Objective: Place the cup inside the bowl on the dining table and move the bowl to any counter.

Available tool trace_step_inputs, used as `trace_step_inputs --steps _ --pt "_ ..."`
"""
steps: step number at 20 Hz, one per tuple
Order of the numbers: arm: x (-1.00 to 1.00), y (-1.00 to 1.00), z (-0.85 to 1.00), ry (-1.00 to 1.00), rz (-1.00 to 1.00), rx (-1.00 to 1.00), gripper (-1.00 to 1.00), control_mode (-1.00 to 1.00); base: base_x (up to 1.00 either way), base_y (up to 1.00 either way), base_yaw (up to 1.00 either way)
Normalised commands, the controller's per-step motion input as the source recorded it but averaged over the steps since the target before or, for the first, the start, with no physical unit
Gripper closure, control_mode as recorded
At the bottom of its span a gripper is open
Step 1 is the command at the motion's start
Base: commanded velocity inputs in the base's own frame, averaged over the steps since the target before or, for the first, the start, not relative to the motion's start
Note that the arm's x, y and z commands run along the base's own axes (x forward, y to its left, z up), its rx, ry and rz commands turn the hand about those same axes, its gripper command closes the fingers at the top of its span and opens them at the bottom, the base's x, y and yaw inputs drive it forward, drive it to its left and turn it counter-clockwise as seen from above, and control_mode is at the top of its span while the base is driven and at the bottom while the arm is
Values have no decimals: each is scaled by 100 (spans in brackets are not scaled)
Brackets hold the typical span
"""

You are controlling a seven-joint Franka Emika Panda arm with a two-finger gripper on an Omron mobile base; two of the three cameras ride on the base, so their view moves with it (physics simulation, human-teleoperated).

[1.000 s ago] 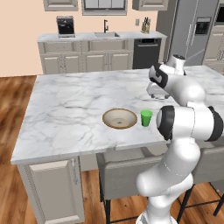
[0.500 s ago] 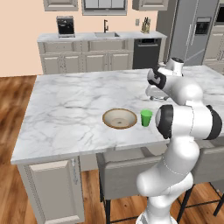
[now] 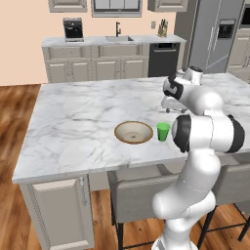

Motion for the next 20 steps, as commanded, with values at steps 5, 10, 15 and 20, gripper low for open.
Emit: trace_step_inputs --steps 5,10,15,20 --pt "0 0 -15 0 0 0 -100 -100 0 0 0" --pt "0 0 -22 0 0 0 -100 -100 0 0 0" --pt "0 0 -20 0 0 0 -100 -100 0 0 0" --pt "0 0 -18 0 0 0 -100 -100 0 0 0"
